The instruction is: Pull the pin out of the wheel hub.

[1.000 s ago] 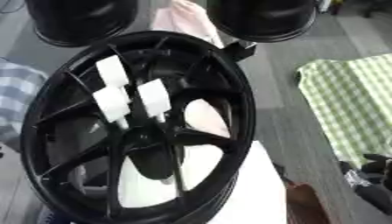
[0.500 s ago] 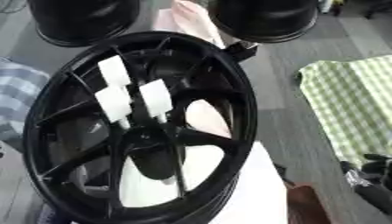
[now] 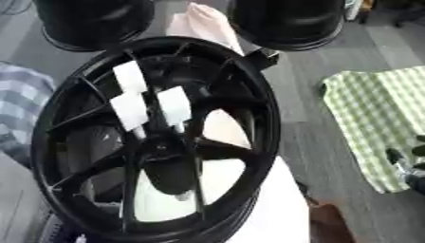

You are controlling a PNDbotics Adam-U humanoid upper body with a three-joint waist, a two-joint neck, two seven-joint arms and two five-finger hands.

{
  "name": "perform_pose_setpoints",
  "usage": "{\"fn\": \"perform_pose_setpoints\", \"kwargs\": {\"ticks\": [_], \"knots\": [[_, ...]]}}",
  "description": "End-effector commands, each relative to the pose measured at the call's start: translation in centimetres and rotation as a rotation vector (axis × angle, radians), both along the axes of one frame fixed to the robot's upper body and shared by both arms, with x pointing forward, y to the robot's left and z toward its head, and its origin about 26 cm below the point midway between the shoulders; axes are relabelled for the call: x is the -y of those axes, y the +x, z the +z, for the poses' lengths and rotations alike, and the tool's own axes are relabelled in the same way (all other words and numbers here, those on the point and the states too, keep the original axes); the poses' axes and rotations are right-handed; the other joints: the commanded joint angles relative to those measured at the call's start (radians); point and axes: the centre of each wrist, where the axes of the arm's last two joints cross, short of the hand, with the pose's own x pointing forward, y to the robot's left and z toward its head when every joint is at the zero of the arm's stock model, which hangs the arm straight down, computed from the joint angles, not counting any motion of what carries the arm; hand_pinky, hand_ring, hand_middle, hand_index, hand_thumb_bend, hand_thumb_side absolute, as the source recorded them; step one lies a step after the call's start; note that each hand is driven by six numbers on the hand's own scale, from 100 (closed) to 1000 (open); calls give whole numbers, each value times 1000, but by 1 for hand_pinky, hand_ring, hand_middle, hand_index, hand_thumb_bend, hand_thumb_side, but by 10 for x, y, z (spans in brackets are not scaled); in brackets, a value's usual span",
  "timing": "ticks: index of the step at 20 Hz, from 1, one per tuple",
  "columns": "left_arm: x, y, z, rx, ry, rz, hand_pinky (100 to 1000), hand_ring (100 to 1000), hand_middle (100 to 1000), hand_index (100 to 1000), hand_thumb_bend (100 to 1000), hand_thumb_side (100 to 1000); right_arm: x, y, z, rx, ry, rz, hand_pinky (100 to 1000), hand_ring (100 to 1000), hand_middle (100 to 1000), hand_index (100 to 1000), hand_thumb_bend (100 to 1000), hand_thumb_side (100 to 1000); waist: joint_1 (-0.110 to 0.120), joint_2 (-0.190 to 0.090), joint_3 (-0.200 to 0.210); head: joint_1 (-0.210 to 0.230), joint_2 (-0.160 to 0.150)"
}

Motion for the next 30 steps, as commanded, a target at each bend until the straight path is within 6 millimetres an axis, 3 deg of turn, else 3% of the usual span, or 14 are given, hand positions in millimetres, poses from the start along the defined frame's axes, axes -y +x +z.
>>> {"fn": "perform_pose_setpoints", "kwargs": {"ticks": [1,7,13,19,25,30], "knots": [[-8,-2,5,8,32,31,626,614,547,743,451,576,2,9,68,59,-155,101,571,706,588,746,575,271,-9,-23,-6,1,8],[-18,-13,0,-9,94,54,626,612,540,738,445,572,-17,33,167,124,-441,284,636,729,616,761,591,275,-27,-35,-28,18,17],[-28,-21,-1,-5,129,77,623,608,533,733,441,569,-47,60,222,139,-600,463,689,741,635,768,610,280,-39,-34,-38,24,12],[-32,-27,-3,-11,132,89,622,605,530,729,439,568,-85,101,244,82,-777,618,742,758,663,776,602,276,-46,-37,-42,20,10],[-35,-30,-6,-25,141,93,621,604,528,728,438,568,-128,146,242,15,-841,792,755,774,686,782,598,272,-54,-49,-47,0,20],[-35,-30,-7,-35,145,88,621,605,528,727,438,570,-170,166,234,20,-887,931,766,792,707,794,623,287,-58,-58,-46,-24,17]]}}
